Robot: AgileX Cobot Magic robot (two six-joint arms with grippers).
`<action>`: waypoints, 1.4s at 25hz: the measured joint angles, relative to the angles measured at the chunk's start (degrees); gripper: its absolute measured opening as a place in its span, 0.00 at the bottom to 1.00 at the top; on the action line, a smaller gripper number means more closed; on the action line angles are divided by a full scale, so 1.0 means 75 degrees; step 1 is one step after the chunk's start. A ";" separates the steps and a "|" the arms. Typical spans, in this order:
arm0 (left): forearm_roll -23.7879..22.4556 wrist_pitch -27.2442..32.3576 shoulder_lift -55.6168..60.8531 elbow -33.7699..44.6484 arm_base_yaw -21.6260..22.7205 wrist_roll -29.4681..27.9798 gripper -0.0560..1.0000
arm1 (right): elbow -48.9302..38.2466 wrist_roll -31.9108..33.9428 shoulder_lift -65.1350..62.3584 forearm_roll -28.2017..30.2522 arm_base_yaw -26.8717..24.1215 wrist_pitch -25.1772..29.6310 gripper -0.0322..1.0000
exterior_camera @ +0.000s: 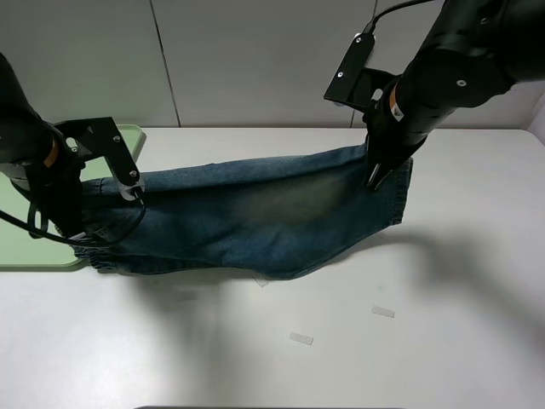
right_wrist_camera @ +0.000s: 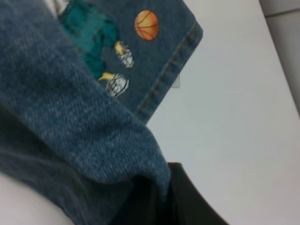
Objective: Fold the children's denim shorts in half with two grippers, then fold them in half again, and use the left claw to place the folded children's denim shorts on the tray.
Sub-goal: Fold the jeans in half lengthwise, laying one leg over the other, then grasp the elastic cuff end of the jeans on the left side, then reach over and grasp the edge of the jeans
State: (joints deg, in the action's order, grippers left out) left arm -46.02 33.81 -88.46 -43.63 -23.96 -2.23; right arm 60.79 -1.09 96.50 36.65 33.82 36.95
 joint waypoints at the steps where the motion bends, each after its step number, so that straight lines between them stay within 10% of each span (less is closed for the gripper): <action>1: -0.0039 -0.0181 -0.0050 0.0000 0.0157 -0.0010 0.12 | 0.0000 0.0000 0.0000 0.0000 0.0000 0.0000 0.01; 14: -0.0503 -0.2141 -0.0591 -0.0007 0.1048 -0.0024 0.12 | 0.0238 0.0145 0.0816 0.0015 -0.0601 -0.0871 0.01; 17: -0.0556 -0.2067 -0.0591 -0.0007 0.1055 -0.0032 0.29 | 0.0244 0.0145 0.0823 0.0226 -0.0602 -0.0928 0.17; 20: -0.0597 -0.1853 -0.0591 -0.0007 0.1082 -0.0369 0.75 | 0.0244 0.0268 0.0838 0.0440 -0.0634 -0.0882 0.56; 22: -0.0597 -0.1853 -0.0591 -0.0007 0.1092 -0.0575 0.90 | 0.0244 0.0375 0.0857 0.0533 -0.0650 -0.0882 0.65; 35: -0.0611 -0.2364 -0.0591 -0.0007 0.1105 -0.0659 0.99 | 0.0244 0.0664 0.0872 0.0468 -0.0666 -0.0882 0.70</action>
State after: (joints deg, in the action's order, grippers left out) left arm -50.61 16.08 -92.89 -43.68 -15.67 -7.17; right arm 62.62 3.89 103.04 40.16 28.82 30.33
